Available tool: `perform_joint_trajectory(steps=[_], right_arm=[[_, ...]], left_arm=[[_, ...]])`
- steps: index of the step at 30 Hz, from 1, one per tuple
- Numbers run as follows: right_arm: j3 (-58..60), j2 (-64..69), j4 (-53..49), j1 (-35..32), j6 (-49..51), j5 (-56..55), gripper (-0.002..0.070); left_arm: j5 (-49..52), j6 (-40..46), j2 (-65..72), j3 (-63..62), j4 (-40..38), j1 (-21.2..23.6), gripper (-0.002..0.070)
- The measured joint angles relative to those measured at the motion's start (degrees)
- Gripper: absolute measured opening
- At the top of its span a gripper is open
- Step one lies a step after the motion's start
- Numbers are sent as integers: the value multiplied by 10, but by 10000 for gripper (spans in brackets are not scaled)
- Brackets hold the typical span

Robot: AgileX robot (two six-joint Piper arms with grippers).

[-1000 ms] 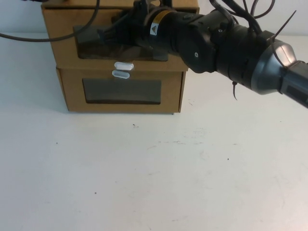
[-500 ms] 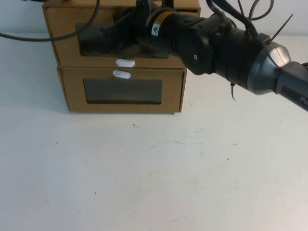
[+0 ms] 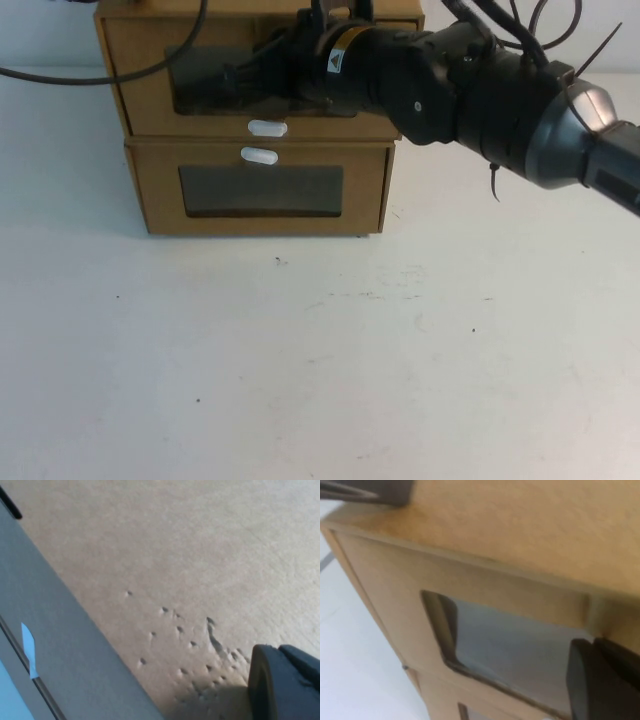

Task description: Close the shoe box

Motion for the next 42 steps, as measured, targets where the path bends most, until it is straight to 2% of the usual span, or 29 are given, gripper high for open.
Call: perform_joint_trajectory(steps=[8, 15, 21, 26, 30, 34, 37, 42], right_arm=[[0, -53, 7, 3, -6, 78, -13], [0, -111, 56, 14, -80, 179, -13], [0, -178, 26, 14, -99, 273, -13], [11, -235, -52, -4, -46, 379, -13], [73, -297, -65, -48, -30, 418, -13], [187, -392, -69, -96, -13, 409, -13], [276, -477, -73, -117, 4, 384, -13], [437, -634, -73, -126, 46, 301, -13]], left_arm=[[1, 0, 0, 0, -9, 0, -5], [11, 0, -37, 0, -1, 0, -5], [29, -6, -118, 5, 73, 0, -5], [-15, -11, -229, 91, 130, 0, -5], [-65, -11, -319, 203, 148, 0, -5], [-126, -4, -386, 313, 141, -1, -5], [-164, 31, -426, 386, 97, -1, -5], [-217, 132, -528, 514, -20, -2, -5]])
